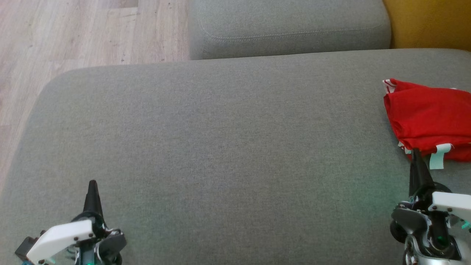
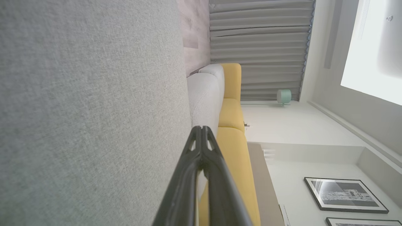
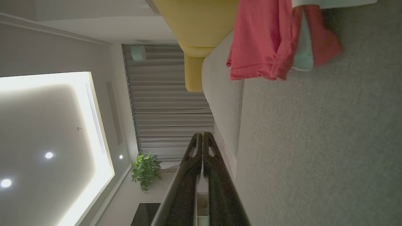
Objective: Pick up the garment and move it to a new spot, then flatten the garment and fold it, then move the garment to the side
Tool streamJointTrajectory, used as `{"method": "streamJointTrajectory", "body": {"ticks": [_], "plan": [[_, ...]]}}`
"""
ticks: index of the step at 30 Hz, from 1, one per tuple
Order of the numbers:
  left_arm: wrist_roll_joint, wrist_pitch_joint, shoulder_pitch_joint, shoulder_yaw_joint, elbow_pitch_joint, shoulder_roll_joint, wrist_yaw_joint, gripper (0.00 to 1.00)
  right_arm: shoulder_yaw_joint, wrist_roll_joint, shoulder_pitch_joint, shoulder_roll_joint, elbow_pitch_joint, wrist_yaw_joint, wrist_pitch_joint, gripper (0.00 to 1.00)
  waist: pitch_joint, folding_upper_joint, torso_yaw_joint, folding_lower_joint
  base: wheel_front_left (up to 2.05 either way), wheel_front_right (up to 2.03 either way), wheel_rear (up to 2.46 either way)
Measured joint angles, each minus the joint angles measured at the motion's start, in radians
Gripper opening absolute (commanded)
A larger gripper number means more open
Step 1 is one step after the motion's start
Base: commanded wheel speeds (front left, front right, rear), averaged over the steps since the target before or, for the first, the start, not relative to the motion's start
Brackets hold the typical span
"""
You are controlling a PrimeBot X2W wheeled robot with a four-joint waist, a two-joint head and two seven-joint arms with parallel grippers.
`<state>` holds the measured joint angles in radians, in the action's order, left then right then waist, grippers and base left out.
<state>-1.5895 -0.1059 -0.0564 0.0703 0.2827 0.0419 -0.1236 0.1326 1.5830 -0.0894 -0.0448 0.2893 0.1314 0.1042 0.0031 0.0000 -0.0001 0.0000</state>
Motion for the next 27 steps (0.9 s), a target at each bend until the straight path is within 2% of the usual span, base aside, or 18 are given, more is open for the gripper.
{"method": "streamJointTrajectory", "body": {"ticks": [27], "plan": [[-0.014, -0.003, 0.0, 0.002, -0.001, 0.0, 0.0, 0.0, 0.002, 0.019, 0.001, 0.0, -0.006, 0.0, 0.003, 0.0, 0.0, 0.0, 0.0, 0.0, 0.0, 0.0, 0.0]]}}
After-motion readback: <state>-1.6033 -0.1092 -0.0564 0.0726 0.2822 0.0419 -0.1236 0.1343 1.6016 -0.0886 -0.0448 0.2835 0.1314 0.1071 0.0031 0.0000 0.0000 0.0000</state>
